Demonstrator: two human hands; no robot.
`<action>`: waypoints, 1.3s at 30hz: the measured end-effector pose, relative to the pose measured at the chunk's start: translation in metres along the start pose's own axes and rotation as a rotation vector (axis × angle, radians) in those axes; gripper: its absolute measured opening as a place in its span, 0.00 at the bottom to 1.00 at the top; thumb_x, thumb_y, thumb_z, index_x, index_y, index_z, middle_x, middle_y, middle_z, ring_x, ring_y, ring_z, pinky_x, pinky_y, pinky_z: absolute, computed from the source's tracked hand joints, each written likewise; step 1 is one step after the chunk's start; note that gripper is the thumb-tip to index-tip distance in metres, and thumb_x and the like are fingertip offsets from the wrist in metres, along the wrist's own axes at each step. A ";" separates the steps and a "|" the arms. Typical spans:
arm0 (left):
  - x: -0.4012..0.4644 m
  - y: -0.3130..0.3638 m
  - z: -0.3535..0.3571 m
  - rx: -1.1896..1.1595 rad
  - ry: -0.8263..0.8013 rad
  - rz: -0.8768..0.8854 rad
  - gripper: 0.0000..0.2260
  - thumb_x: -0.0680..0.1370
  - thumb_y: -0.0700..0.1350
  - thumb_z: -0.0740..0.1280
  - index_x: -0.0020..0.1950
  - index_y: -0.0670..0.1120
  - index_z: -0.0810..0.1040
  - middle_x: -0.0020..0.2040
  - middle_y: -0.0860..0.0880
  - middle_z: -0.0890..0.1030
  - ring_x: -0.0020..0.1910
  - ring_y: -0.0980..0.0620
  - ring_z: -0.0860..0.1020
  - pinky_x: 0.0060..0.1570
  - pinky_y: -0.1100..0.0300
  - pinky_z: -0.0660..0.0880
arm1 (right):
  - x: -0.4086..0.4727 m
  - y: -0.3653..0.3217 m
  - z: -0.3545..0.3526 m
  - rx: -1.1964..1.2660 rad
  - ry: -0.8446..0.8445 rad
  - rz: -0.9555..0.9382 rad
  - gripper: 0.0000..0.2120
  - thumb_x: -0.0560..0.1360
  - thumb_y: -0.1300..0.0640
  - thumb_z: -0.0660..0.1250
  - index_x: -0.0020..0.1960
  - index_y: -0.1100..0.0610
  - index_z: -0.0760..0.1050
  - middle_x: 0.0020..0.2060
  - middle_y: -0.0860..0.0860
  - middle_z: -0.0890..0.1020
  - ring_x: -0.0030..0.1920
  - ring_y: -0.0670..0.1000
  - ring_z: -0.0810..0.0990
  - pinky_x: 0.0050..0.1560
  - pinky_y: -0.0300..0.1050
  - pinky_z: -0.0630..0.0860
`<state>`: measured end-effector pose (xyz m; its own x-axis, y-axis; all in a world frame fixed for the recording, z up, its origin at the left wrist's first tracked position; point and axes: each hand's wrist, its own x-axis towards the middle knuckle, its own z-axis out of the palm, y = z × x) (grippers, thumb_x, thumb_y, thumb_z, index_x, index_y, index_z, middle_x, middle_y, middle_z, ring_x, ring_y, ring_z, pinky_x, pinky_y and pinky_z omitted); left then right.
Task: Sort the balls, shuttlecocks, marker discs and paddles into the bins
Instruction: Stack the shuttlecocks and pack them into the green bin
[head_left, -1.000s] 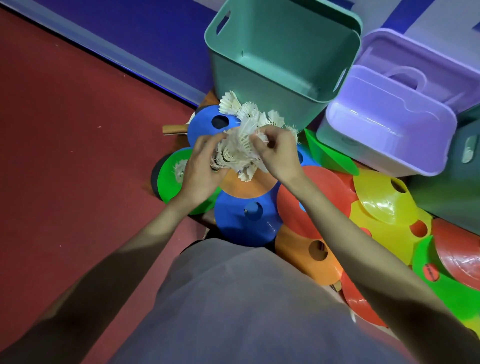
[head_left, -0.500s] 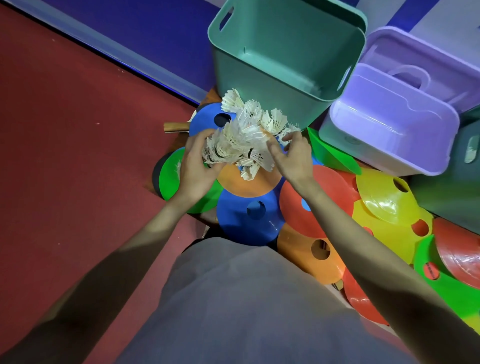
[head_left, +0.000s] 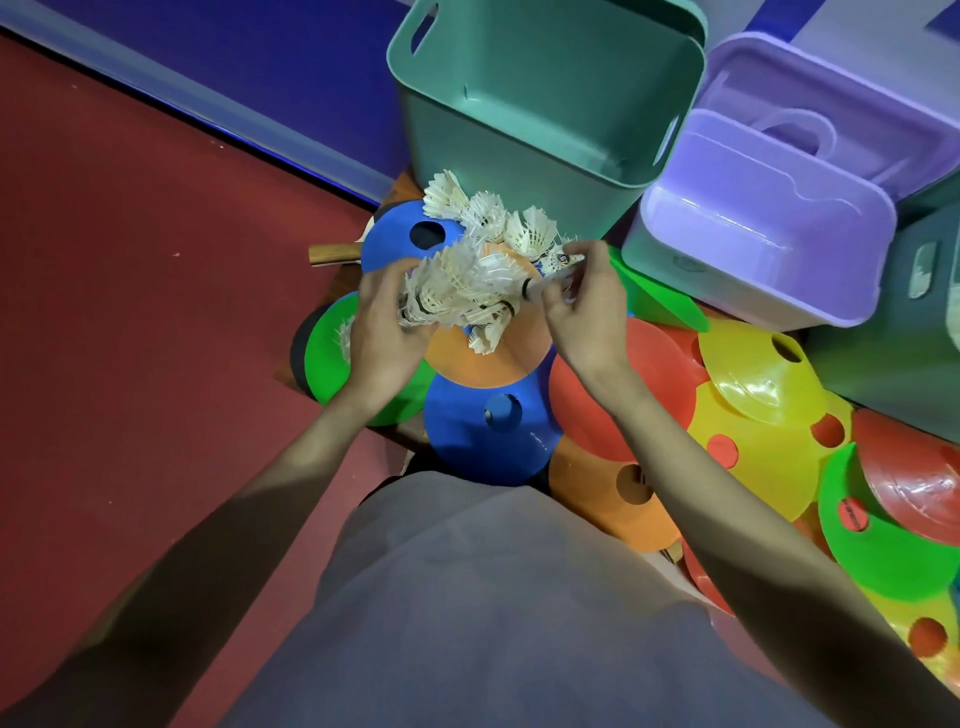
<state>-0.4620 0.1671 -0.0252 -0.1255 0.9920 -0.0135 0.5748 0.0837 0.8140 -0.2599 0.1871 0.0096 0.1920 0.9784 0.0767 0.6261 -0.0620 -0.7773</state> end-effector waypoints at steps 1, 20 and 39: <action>0.000 0.001 0.001 0.004 -0.004 -0.005 0.28 0.69 0.38 0.75 0.67 0.46 0.72 0.63 0.44 0.71 0.57 0.52 0.73 0.49 0.67 0.66 | 0.000 -0.004 -0.005 -0.021 0.058 -0.070 0.14 0.72 0.63 0.62 0.57 0.62 0.70 0.33 0.48 0.74 0.41 0.53 0.74 0.41 0.45 0.69; 0.029 0.104 0.084 0.157 -0.319 0.362 0.28 0.68 0.34 0.72 0.65 0.53 0.74 0.61 0.47 0.68 0.53 0.48 0.76 0.51 0.53 0.74 | 0.000 0.059 -0.113 0.057 0.107 -0.142 0.18 0.72 0.67 0.64 0.61 0.64 0.67 0.32 0.42 0.65 0.34 0.43 0.67 0.40 0.44 0.69; -0.043 0.299 0.303 0.157 -0.485 0.601 0.33 0.66 0.28 0.61 0.70 0.45 0.68 0.61 0.43 0.72 0.59 0.43 0.74 0.52 0.47 0.73 | -0.046 0.242 -0.336 0.070 0.363 0.090 0.05 0.74 0.61 0.67 0.50 0.59 0.78 0.41 0.47 0.79 0.41 0.44 0.76 0.41 0.37 0.72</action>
<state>-0.0400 0.1776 0.0428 0.5886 0.7992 0.1216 0.5446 -0.5031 0.6711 0.1366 0.0611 0.0273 0.5065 0.8355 0.2128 0.5439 -0.1181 -0.8308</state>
